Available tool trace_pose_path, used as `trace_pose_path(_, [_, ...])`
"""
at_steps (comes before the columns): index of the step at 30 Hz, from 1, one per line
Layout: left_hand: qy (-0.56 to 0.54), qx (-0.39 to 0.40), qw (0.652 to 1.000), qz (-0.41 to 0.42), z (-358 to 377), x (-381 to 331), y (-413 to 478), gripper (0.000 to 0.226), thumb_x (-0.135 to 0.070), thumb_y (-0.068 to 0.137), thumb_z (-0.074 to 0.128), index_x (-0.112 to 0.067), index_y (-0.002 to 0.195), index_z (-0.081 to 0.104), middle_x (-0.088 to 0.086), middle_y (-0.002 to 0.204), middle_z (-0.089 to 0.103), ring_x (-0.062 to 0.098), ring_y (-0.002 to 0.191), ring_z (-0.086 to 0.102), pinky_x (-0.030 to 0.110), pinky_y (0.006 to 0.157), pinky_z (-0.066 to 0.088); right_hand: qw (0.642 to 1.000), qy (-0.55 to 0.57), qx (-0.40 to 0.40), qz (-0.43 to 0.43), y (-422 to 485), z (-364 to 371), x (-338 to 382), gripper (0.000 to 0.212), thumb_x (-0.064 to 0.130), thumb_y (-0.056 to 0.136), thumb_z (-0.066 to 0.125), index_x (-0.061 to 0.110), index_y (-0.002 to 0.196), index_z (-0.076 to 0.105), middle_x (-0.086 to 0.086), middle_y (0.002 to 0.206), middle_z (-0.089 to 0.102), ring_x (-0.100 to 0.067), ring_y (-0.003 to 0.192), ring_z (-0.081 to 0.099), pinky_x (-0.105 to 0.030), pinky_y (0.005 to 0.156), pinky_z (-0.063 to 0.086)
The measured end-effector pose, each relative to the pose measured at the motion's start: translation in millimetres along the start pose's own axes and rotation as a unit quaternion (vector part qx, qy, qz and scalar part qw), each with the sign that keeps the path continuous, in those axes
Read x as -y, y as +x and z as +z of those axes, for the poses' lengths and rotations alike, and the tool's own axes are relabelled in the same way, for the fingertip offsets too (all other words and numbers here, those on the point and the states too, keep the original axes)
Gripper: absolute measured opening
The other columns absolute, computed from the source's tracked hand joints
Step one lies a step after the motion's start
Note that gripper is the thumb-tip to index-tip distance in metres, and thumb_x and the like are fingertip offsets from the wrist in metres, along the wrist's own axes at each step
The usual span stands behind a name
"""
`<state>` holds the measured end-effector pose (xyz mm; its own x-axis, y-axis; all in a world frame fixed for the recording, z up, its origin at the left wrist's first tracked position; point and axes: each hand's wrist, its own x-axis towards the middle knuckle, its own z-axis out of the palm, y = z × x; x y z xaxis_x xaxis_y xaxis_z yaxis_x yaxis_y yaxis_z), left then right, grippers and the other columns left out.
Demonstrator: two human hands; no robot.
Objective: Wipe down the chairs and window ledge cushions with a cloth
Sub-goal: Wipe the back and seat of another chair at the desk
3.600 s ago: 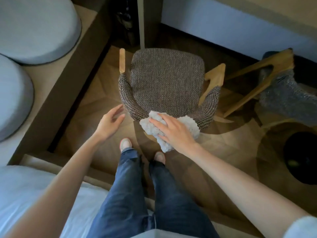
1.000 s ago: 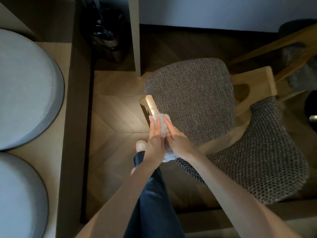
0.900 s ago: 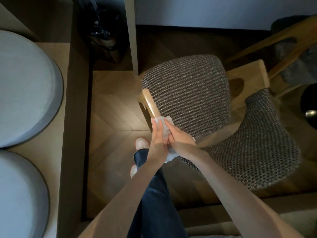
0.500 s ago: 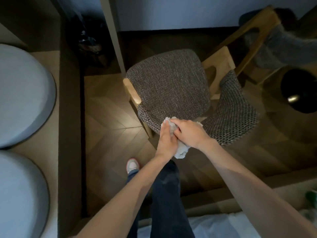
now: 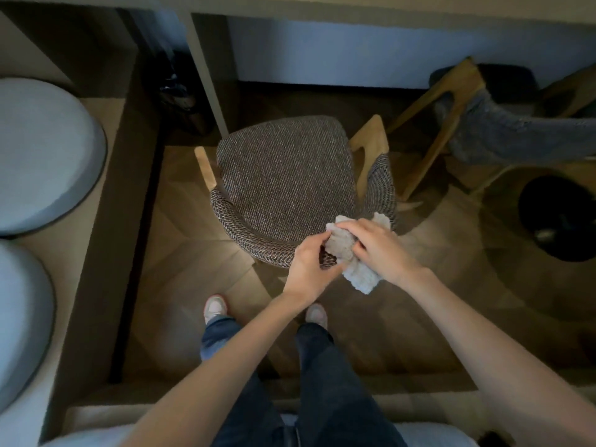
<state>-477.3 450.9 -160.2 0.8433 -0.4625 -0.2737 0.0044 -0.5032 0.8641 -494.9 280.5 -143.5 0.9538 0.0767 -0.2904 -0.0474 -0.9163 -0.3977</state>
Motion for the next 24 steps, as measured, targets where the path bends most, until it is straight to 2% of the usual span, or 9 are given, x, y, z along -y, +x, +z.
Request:
trace_pose_path(4, [0.141, 0.003, 0.99, 0.018, 13.2, -2.0, -1.0, 0.075, -0.027, 0.082, 0.072, -0.021, 0.147, 0.034, 0.004, 0.151, 0.031, 0.024, 0.141, 0.025, 0.038, 0.117, 0.018, 0.995, -0.071, -0.046, 0.054, -15.8, -19.3, -51.1, 0.04, 0.005, 0.089, 0.058, 0.022, 0.125, 0.06, -0.009, 0.111, 0.054, -0.03, 0.103, 0.051, -0.039, 0.083, 0.039])
trace_pose_path(6, [0.236, -0.003, 0.971, -0.034, 10.0, 5.3, -4.5, 0.08, -0.037, 0.082, 0.07, -0.032, 0.149, 0.026, 0.001, 0.157, 0.017, 0.029, 0.145, 0.01, 0.051, 0.118, 0.008, 0.99, -0.077, -0.083, 0.084, -21.0, -26.0, -61.8, 0.037, 0.009, 0.089, 0.058, 0.028, 0.12, 0.065, -0.008, 0.113, 0.051, -0.029, 0.104, 0.049, -0.04, 0.083, 0.038])
trace_pose_path(9, [0.282, 0.018, 0.953, -0.106, 4.1, 15.2, -11.1, 0.078, -0.048, 0.084, 0.064, -0.039, 0.148, 0.022, 0.003, 0.159, 0.009, 0.039, 0.144, -0.002, 0.057, 0.115, 0.002, 0.993, -0.075, -0.082, 0.038, -24.2, -23.7, -62.7, 0.041, 0.016, 0.091, 0.053, 0.039, 0.125, 0.06, -0.007, 0.131, 0.043, -0.029, 0.107, 0.042, -0.039, 0.087, 0.036])
trace_pose_path(12, [0.3, 0.019, 0.948, -0.102, 2.1, 22.6, -10.5, 0.068, -0.052, 0.088, 0.055, -0.04, 0.147, 0.024, 0.006, 0.157, 0.016, 0.041, 0.144, 0.0, 0.06, 0.114, 0.002, 1.0, -0.012, -0.005, 0.002, -21.0, -14.1, -62.3, 0.041, 0.046, 0.091, 0.052, 0.051, 0.131, 0.049, 0.002, 0.154, 0.016, -0.025, 0.115, 0.027, -0.04, 0.096, 0.029])
trace_pose_path(15, [0.338, 0.017, 0.936, -0.097, 0.6, 29.1, -4.1, 0.066, -0.056, 0.087, 0.05, -0.039, 0.147, 0.027, 0.005, 0.152, 0.026, 0.039, 0.143, 0.01, 0.06, 0.114, 0.004, 0.997, -0.057, 0.041, -0.044, -12.3, -2.5, -69.3, 0.063, 0.071, 0.073, 0.06, 0.052, 0.132, 0.045, 0.01, 0.159, 0.002, -0.028, 0.135, 0.009, -0.052, 0.107, 0.021])
trace_pose_path(17, [0.376, 0.015, 0.922, -0.09, 1.4, 31.5, -0.9, 0.068, -0.058, 0.085, 0.052, -0.039, 0.146, 0.028, 0.004, 0.147, 0.032, 0.037, 0.141, 0.016, 0.06, 0.113, 0.009, 0.989, -0.12, 0.046, -0.069, -0.6, 3.2, -68.1, 0.068, 0.069, 0.071, 0.065, 0.048, 0.133, 0.046, 0.009, 0.159, 0.011, -0.033, 0.142, 0.007, -0.06, 0.11, 0.016])
trace_pose_path(19, [0.376, 0.004, 0.922, -0.096, 2.4, 32.2, 2.5, 0.066, -0.053, 0.084, 0.058, -0.039, 0.144, 0.033, 0.003, 0.143, 0.036, 0.04, 0.139, 0.017, 0.065, 0.11, 0.013, 0.978, -0.192, 0.048, -0.072, 13.3, 5.1, -62.5, 0.065, 0.061, 0.074, 0.068, 0.043, 0.134, 0.048, 0.006, 0.152, 0.034, -0.032, 0.14, 0.025, -0.061, 0.112, 0.018])
trace_pose_path(21, [0.363, 0.005, 0.926, -0.108, 2.3, 33.1, 5.7, 0.063, -0.046, 0.085, 0.061, -0.039, 0.142, 0.036, 0.003, 0.142, 0.038, 0.042, 0.139, 0.015, 0.07, 0.107, 0.015, 0.966, -0.238, 0.046, -0.084, 22.7, 6.6, -61.2, 0.062, 0.058, 0.075, 0.069, 0.039, 0.132, 0.052, 0.005, 0.133, 0.055, -0.026, 0.123, 0.049, -0.049, 0.107, 0.032])
trace_pose_path(24, [0.376, 0.015, 0.921, -0.1, 0.2, 38.8, 8.2, 0.059, -0.036, 0.089, 0.062, -0.04, 0.142, 0.035, 0.0, 0.143, 0.038, 0.043, 0.14, 0.013, 0.072, 0.105, 0.017, 0.965, -0.233, 0.038, -0.115, 27.0, 9.5, -63.9, 0.055, 0.05, 0.076, 0.071, 0.029, 0.126, 0.059, 0.002, 0.113, 0.065, -0.023, 0.104, 0.057, -0.036, 0.088, 0.046])
